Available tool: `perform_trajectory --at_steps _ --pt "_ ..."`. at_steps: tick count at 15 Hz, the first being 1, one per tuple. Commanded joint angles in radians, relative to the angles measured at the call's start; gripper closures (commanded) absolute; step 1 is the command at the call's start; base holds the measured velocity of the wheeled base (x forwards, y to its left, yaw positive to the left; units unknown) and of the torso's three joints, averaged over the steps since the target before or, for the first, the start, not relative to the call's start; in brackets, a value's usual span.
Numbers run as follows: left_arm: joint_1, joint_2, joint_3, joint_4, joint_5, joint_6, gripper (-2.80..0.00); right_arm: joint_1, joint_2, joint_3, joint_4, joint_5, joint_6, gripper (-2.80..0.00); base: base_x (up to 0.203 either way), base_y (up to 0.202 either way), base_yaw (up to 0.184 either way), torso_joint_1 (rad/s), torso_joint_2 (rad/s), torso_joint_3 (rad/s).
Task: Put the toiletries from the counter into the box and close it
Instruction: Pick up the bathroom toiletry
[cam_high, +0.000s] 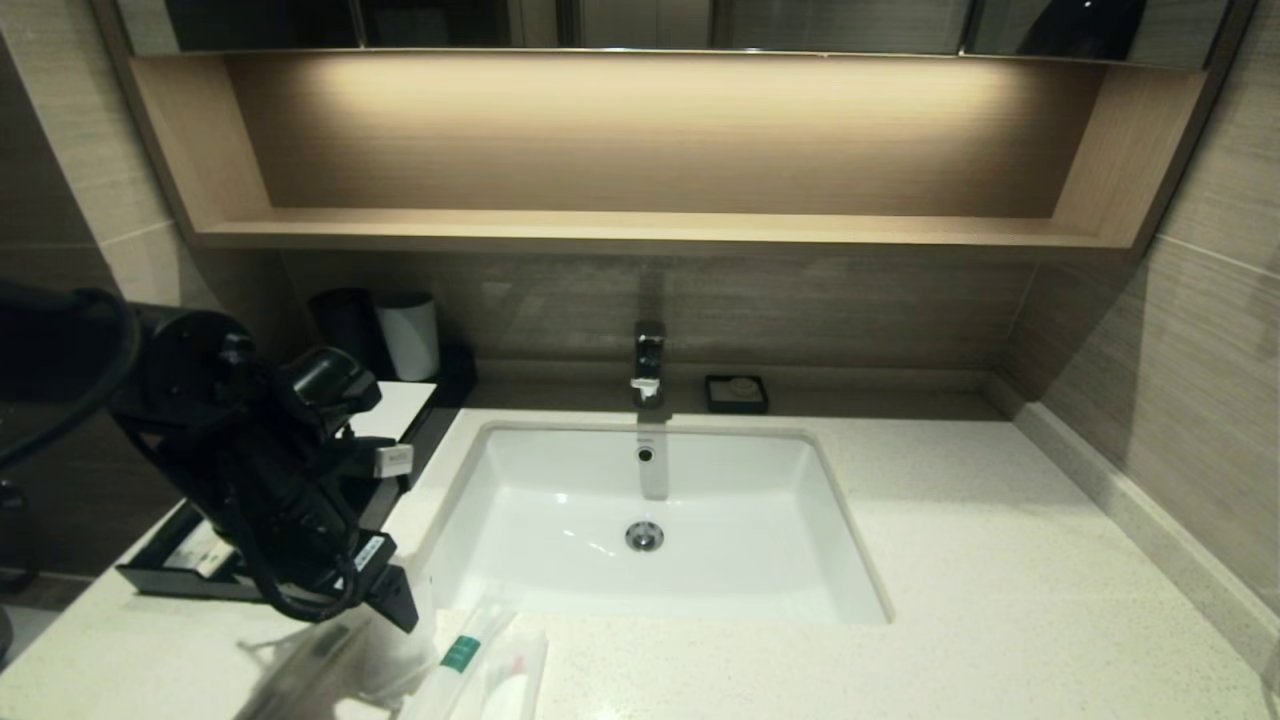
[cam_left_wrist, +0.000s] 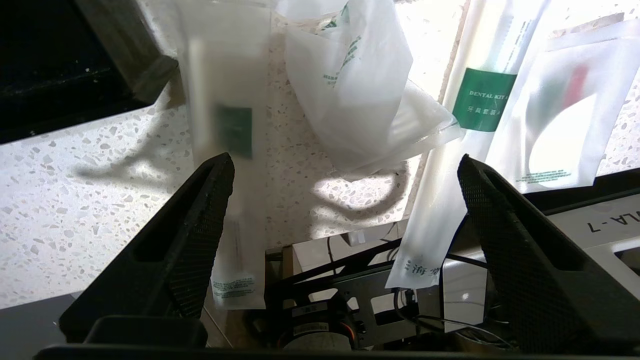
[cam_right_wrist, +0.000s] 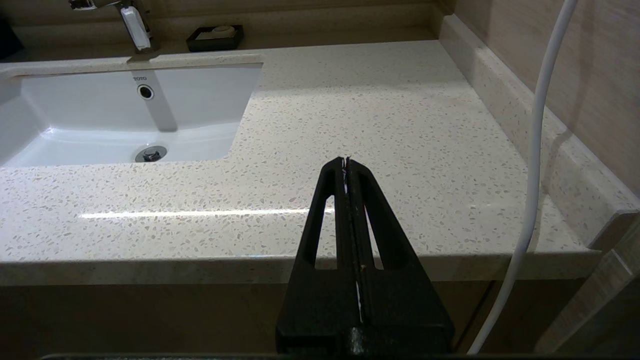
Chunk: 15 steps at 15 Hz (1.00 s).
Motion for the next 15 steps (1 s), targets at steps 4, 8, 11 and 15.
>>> perform_trajectory --at_steps 4,8,11,15 --pt "-0.009 0.008 0.003 0.023 0.008 0.001 -2.80 0.000 0.002 0.000 0.000 0.000 0.000 0.00 0.000 0.000 0.000 0.000 0.00 0.000" --pt "0.026 -0.028 0.008 0.180 0.091 -0.035 -2.80 0.001 0.002 0.000 0.000 0.000 0.000 0.00 0.000 0.000 0.000 0.000 0.00 0.000" --pt "0.091 -0.077 0.032 0.269 0.099 -0.039 -2.80 0.000 0.002 0.000 0.000 0.000 0.000 0.00 0.000 0.000 0.000 0.000 0.00 0.000" --pt "0.128 -0.093 0.108 0.247 0.099 -0.038 -2.80 0.002 0.002 0.000 0.000 0.000 0.000 0.00 0.000 0.000 0.000 0.000 0.00 0.000"
